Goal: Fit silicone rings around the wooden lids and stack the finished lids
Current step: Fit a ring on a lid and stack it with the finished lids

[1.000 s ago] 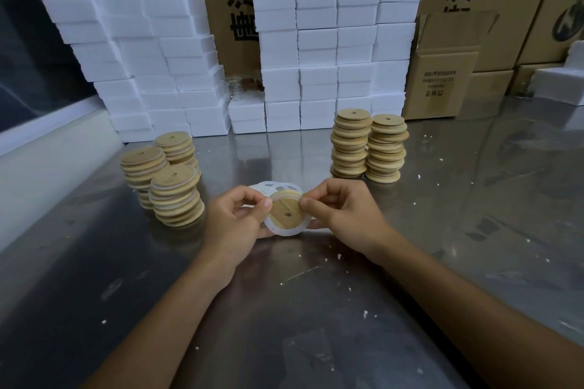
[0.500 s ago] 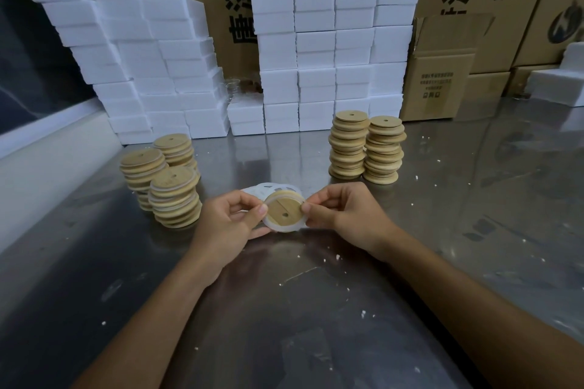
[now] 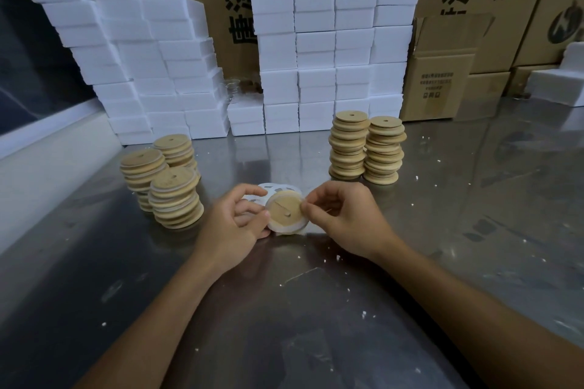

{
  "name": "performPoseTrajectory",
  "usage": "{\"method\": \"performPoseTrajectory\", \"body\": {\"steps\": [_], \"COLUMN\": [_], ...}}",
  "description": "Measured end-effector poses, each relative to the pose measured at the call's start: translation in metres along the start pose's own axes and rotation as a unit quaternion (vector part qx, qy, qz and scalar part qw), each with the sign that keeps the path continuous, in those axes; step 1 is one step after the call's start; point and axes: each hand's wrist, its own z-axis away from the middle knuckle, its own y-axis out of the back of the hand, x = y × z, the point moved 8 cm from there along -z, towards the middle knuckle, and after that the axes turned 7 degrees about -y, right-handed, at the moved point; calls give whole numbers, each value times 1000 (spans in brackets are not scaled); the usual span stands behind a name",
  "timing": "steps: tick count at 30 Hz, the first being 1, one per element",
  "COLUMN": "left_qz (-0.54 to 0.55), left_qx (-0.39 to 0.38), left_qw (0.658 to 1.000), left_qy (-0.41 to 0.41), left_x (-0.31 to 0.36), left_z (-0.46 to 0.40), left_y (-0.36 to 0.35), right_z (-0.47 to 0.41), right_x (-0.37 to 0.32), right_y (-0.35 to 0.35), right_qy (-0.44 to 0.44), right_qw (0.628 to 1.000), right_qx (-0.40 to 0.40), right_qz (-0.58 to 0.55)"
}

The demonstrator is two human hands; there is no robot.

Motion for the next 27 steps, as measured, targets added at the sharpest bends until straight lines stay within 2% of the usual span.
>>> {"method": "performPoseTrajectory", "body": {"steps": [4, 7, 10, 14, 21, 27], "left_qz": [-95, -163, -140, -46, -31, 47], "left_qx": [-23, -26, -10, 3, -9, -13], "left_qw": [990, 972, 978, 991, 991, 996], "left_qy": [-99, -167, -153, -128, -126, -76], "left_x": [23, 39, 37, 35, 33, 23], "left_z": [2, 5, 4, 3, 1, 0], "left_y": [-9, -14, -11, -7, -1, 0], "right_z": [9, 13, 13, 12, 9, 3], "right_x": [-31, -42, -45, -43, -34, -27], "right_y": [-2, -6, -4, -1, -2, 1], "right_qy": [122, 166, 172, 164, 126, 81], "right_qw": [988, 976, 977, 981, 991, 997], "right_qx": [2, -8, -2, -1, 1, -1], "right_qz": [92, 143, 126, 104, 49, 11]}}
